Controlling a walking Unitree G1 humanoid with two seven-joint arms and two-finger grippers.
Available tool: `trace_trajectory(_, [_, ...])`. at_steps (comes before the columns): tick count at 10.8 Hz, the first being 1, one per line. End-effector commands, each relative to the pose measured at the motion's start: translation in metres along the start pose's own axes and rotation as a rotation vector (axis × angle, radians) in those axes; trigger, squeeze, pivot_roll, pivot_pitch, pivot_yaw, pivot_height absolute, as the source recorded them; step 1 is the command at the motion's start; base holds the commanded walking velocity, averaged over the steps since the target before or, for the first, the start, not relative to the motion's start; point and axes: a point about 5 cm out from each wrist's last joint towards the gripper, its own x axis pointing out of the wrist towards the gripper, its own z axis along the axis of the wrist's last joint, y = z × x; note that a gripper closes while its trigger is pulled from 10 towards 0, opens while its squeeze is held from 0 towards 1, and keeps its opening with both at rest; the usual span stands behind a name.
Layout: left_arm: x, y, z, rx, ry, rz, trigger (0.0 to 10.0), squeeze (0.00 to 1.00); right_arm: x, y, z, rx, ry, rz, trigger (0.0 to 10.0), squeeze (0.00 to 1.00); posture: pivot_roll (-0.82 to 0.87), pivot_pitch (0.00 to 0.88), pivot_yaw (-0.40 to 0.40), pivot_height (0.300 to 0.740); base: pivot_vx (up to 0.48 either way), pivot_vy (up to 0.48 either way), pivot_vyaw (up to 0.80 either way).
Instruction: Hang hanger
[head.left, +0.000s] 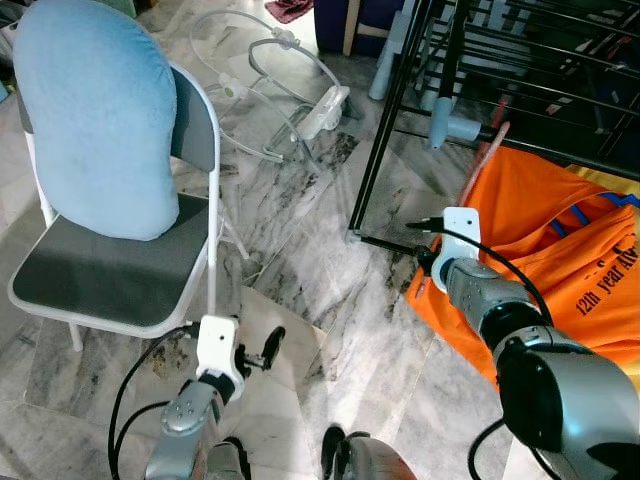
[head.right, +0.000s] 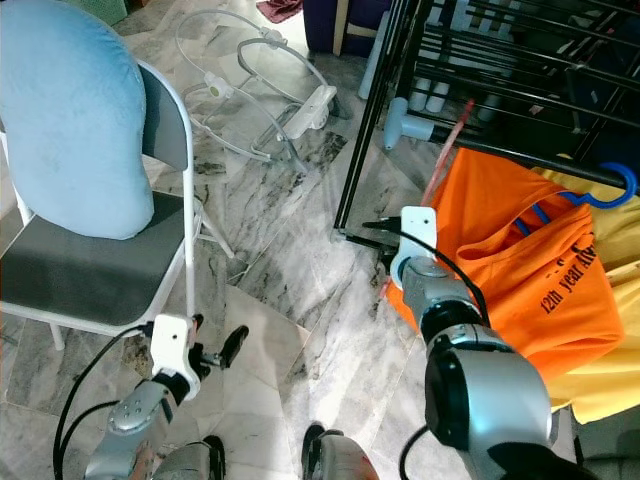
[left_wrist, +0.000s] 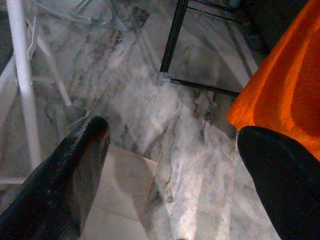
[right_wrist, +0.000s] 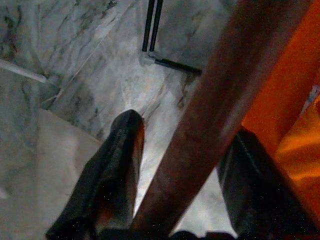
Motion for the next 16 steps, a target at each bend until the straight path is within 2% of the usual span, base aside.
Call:
trace_trajectory(1, [-0.002, -0.003, -0.008, -0.005, 0.037, -0.012, 10.0, 0.0, 0.0, -0.004, -0.003, -0.032, -0.012, -0.009, 10.0, 1.0, 0.07, 0.243, -0.094, 0.74, 0.0, 0.0, 0.0])
trace_trajectory(2, [0.002, -0.007, -0.008, -0.007, 0.039, -0.024, 10.0, 0.0, -0.001, -0.006, -0.005, -0.065, -0.026, -0.022, 10.0, 1.0, 0.03, 0.239, -0.09, 0.74, 0.0, 0.0, 0.0])
trace_trajectory(5, [0.011, -0.012, -0.007, -0.01, 0.043, -0.046, 10.0, 0.0, -0.002, -0.007, -0.015, -0.065, -0.053, -0.036, 10.0, 1.0, -0.02, 0.228, -0.086, 0.74, 0.0, 0.0, 0.0])
trace_trajectory(7, [0.015, -0.013, -0.006, -0.012, 0.043, -0.048, 10.0, 0.0, -0.003, -0.009, -0.018, -0.099, -0.106, -0.056, 10.0, 1.0, -0.03, 0.212, -0.081, 0.74, 0.0, 0.0, 0.0])
trace_trajectory(9, [0.021, -0.014, -0.003, -0.017, 0.027, -0.044, 10.0, 0.0, -0.006, -0.012, -0.016, -0.121, -0.17, -0.056, 10.0, 1.0, -0.04, 0.179, -0.084, 0.74, 0.0, 0.0, 0.0])
trace_trajectory(10, [0.024, -0.014, -0.001, -0.018, 0.021, -0.041, 10.0, 0.0, -0.008, -0.013, -0.012, -0.209, -0.22, -0.062, 10.0, 1.0, -0.05, 0.171, -0.086, 0.74, 0.0, 0.0, 0.0])
trace_trajectory(11, [0.027, -0.013, 0.0, -0.018, 0.021, -0.035, 10.0, 0.0, -0.009, -0.013, -0.009, -0.228, -0.259, -0.063, 10.0, 1.0, -0.05, 0.159, -0.088, 0.74, 0.0, 0.0, 0.0])
trace_trajectory(16, [0.034, -0.013, 0.004, -0.023, 0.002, -0.021, 10.0, 0.0, -0.017, -0.021, -0.007, -0.246, -0.359, -0.111, 10.0, 1.0, -0.07, 0.13, -0.097, 0.74, 0.0, 0.0, 0.0])
